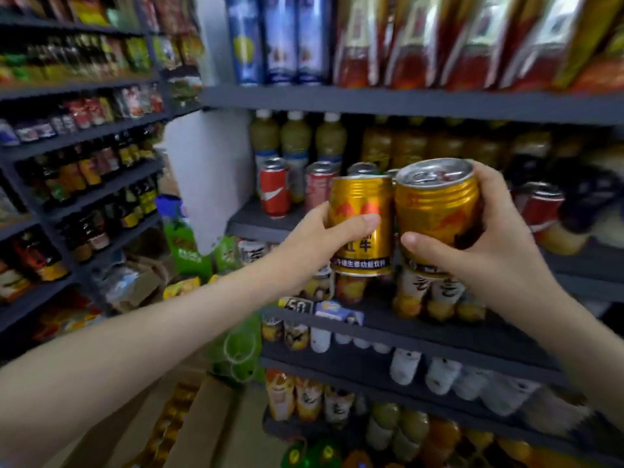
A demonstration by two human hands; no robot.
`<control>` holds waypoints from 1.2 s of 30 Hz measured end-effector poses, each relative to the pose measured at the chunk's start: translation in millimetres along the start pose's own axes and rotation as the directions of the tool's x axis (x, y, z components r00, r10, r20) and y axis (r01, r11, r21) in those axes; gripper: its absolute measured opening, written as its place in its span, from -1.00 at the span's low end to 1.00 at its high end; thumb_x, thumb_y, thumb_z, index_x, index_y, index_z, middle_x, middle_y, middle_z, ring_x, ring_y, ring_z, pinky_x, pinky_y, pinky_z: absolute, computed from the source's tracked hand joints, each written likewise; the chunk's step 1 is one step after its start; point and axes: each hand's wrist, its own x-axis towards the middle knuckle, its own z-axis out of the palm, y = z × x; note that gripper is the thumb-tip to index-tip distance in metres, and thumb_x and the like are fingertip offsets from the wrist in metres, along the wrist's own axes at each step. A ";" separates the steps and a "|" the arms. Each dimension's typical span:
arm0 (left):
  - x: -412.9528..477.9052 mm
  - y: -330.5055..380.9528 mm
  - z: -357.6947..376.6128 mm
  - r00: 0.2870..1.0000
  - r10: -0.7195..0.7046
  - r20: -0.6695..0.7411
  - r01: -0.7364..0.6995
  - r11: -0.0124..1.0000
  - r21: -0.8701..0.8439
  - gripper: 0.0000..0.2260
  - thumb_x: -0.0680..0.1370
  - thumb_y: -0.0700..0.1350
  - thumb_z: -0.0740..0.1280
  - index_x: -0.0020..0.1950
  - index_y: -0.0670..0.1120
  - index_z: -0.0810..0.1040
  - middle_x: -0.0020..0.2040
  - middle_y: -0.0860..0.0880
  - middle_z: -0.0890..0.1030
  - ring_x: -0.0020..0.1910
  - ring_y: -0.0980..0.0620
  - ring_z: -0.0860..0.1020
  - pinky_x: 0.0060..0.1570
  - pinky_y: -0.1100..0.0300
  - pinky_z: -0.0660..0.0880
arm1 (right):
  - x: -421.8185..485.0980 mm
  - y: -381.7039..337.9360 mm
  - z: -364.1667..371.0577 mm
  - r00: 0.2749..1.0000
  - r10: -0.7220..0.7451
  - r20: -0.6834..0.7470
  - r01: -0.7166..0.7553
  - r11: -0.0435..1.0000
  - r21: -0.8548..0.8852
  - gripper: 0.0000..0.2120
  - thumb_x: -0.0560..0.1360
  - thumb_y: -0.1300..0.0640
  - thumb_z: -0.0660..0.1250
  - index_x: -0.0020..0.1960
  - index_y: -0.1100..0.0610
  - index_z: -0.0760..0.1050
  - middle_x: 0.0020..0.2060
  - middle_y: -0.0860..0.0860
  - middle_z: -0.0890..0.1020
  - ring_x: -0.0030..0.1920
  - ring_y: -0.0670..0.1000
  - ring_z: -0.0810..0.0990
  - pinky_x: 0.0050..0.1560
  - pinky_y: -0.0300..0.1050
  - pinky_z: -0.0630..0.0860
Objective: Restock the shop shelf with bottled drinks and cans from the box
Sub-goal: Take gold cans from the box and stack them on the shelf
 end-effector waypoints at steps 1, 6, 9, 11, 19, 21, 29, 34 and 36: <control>9.2 9.0 14.1 0.998 0.027 0.051 -0.028 1.000 0.014 -0.75 0.38 -0.02 0.43 0.03 0.01 0.54 -0.15 0.08 0.70 -0.09 0.11 0.65 0.06 0.10 0.55 | 0.6 -1.4 -17.7 1.000 -0.005 -0.030 0.005 1.000 0.001 -0.34 0.21 -0.06 0.47 0.23 -0.20 0.26 0.11 -0.23 0.52 0.12 -0.28 0.52 0.05 -0.41 0.46; 55.4 57.5 79.2 0.964 0.118 0.239 -0.132 0.990 0.043 -0.71 0.35 0.00 0.50 0.03 0.03 0.54 -0.14 0.10 0.70 -0.10 0.14 0.66 -0.08 0.24 0.58 | 7.1 0.0 -101.7 0.987 -0.005 -0.159 0.002 1.000 -0.019 -0.36 0.22 -0.03 0.48 0.21 -0.22 0.28 0.10 -0.21 0.55 0.14 -0.22 0.55 0.07 -0.33 0.51; 74.9 79.4 119.9 0.945 0.172 0.279 -0.206 0.974 0.095 -0.66 0.36 0.06 0.50 0.09 0.04 0.56 -0.02 0.06 0.70 0.01 0.09 0.65 0.03 0.16 0.57 | 12.5 3.8 -145.6 0.977 -0.007 -0.215 -0.003 0.999 -0.046 -0.34 0.20 -0.04 0.49 0.23 -0.21 0.28 0.11 -0.21 0.55 0.12 -0.25 0.55 0.04 -0.32 0.53; 84.6 92.1 150.0 0.940 0.210 0.270 -0.250 0.960 0.122 -0.59 0.31 0.08 0.51 0.11 0.02 0.57 0.00 0.06 0.69 0.00 0.11 0.65 0.02 0.18 0.56 | 16.1 9.1 -175.8 0.965 -0.018 -0.262 0.005 0.999 -0.050 -0.27 0.20 -0.04 0.49 0.30 -0.12 0.26 0.12 -0.21 0.53 0.10 -0.27 0.55 0.02 -0.32 0.54; 117.0 107.4 264.8 0.948 0.288 0.135 -0.313 0.924 0.222 -0.49 0.20 0.15 0.49 0.11 0.04 0.58 0.04 0.08 0.68 0.05 0.12 0.63 0.08 0.17 0.52 | 16.5 59.1 -307.9 0.964 -0.094 -0.249 0.066 0.991 -0.118 -0.21 0.22 0.03 0.49 0.29 -0.05 0.08 0.10 0.02 0.50 0.00 -0.18 0.61 -0.05 -0.33 0.55; 128.0 107.5 292.7 0.954 0.291 0.066 -0.298 0.923 0.243 -0.54 0.24 0.10 0.51 0.11 0.05 0.58 0.05 0.08 0.67 0.06 0.14 0.62 0.07 0.19 0.52 | 19.1 78.0 -345.8 0.965 -0.096 -0.245 0.067 0.990 -0.123 -0.22 0.22 0.03 0.50 0.26 -0.05 0.08 0.14 0.05 0.47 0.00 -0.21 0.60 -0.07 -0.39 0.52; 176.9 123.1 334.2 0.952 0.275 -0.134 -0.234 0.937 0.260 -0.76 0.39 -0.05 0.52 -0.01 0.07 0.57 -0.02 0.10 0.65 0.00 0.14 0.60 -0.06 0.25 0.50 | 97.2 107.2 -418.5 0.955 -0.138 -0.261 0.097 0.982 -0.163 -0.37 0.37 0.19 0.51 0.19 0.03 0.11 -0.03 -0.12 0.37 -0.10 -0.30 0.50 -0.24 -0.46 0.48; 215.8 127.4 339.7 0.942 0.277 -0.189 -0.207 0.923 0.324 -0.64 0.36 0.00 0.54 0.10 0.03 0.54 0.02 0.08 0.62 0.01 0.10 0.57 -0.04 0.22 0.48 | 156.7 137.3 -414.7 0.973 -0.069 -0.222 -0.006 0.946 -0.324 -0.27 0.24 -0.07 0.58 0.17 0.02 0.16 0.10 0.09 0.43 0.09 0.09 0.49 0.07 0.00 0.53; 236.0 128.8 345.8 0.947 0.279 -0.158 -0.201 0.901 0.383 -0.70 0.36 0.01 0.55 0.01 0.09 0.54 -0.02 0.09 0.61 -0.03 0.11 0.56 -0.06 0.22 0.46 | 172.4 149.1 -409.2 0.972 -0.086 -0.217 -0.018 0.900 -0.436 -0.28 0.23 -0.08 0.58 0.14 0.05 0.18 0.08 0.08 0.40 0.12 0.08 0.42 0.07 -0.06 0.45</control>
